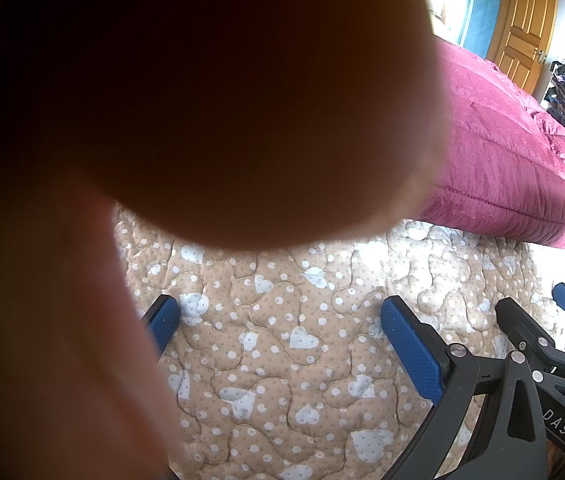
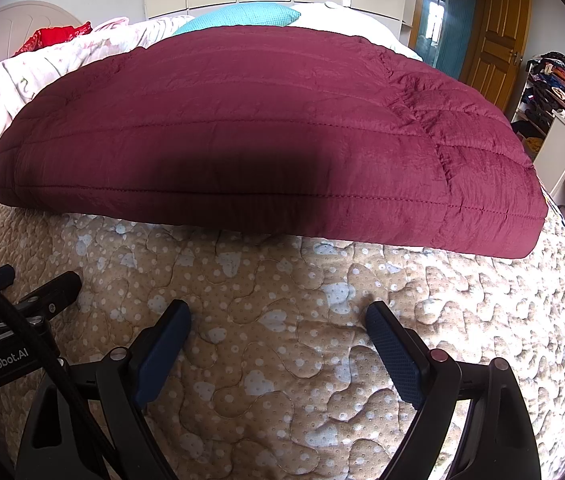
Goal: Fold large clothes
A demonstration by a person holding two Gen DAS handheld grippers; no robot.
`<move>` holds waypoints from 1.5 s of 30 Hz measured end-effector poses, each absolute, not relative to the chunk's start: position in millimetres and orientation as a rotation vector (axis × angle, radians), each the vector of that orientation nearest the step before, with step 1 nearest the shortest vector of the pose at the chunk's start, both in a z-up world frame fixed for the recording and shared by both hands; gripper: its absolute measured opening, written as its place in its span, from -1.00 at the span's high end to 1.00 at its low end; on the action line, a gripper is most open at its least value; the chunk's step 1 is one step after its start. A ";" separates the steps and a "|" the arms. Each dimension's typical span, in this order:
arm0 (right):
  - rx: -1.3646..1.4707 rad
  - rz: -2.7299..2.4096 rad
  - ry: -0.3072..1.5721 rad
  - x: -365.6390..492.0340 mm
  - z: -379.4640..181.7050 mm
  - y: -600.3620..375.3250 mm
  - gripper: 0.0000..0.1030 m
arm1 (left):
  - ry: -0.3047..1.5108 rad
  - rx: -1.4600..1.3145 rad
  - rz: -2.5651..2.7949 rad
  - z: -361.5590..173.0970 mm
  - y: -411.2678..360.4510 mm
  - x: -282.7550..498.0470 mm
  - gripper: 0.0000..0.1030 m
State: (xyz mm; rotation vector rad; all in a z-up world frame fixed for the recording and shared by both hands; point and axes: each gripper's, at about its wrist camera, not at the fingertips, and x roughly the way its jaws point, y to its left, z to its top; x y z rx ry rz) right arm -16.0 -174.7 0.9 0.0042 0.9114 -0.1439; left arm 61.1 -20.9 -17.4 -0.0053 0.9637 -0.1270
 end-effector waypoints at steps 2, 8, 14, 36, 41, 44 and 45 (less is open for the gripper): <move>0.004 -0.144 0.912 -15.9 0.8 -174.4 -0.79 | 0.964 -0.005 -0.127 -17.5 -20.5 61.2 -0.96; 0.004 -0.144 0.912 -16.1 1.0 -174.9 -0.80 | 0.964 -0.006 -0.127 -17.8 -20.3 60.9 -0.96; 0.005 -0.144 0.912 -15.9 0.9 -174.4 -0.80 | 0.964 -0.006 -0.127 -17.9 -19.2 60.8 -0.96; 0.019 -0.136 0.912 -14.1 0.7 -175.3 -0.82 | 0.966 -0.004 -0.126 -20.5 -24.1 62.5 -0.96; 0.112 -0.173 0.883 -30.6 15.9 -194.1 -0.81 | 0.967 -0.003 -0.125 -20.6 -23.4 62.6 -0.97; 0.182 -0.200 0.874 -47.0 21.6 -209.5 -0.81 | 0.976 0.005 -0.119 -20.8 -28.6 65.9 -0.99; 0.195 -0.210 0.876 -52.6 22.8 -213.8 -0.81 | 0.980 0.000 -0.123 -20.3 -31.5 69.5 -0.99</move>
